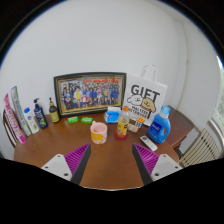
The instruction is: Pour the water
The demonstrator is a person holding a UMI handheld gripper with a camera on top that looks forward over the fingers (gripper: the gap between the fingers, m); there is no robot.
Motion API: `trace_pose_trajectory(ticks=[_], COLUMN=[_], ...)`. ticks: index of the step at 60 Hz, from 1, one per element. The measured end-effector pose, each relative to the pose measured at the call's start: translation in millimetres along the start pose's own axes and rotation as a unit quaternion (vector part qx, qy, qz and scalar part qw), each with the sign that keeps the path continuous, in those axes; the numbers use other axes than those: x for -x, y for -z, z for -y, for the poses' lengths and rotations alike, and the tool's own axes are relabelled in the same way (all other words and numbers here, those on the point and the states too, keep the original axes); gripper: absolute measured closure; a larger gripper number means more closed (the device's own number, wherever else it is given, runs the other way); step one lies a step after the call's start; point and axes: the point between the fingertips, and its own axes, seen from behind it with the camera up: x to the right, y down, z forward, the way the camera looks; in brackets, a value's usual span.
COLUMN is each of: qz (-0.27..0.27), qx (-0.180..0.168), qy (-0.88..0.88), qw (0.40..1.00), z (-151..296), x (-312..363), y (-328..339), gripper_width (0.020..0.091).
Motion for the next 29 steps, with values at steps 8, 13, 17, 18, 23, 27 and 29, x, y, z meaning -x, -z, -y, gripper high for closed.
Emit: trace_pose_trajectory(ticks=[8,13,17,18,23,27,29], qz=[0.002,0.002,0.002,0.002,0.001,-0.007,-0.009], qx=[-0.006,-0.011,-0.012,-0.012,-0.013,-0.015,-0.014], qy=[0.014,0.016,0.021,0.021,0.018,0.025,0.025], qw=[1.000,1.000,1.000,1.000,1.000,1.000,1.000], z=[-9,-13,-17,-18,-22,-24,-25], x=[22,29,33,34,36,32,30], y=[58,79,89,91,97,100,100], gripper_width=[0.0249,0.0250,0.0252,0.0252,0.0252,0.0251,0.0251])
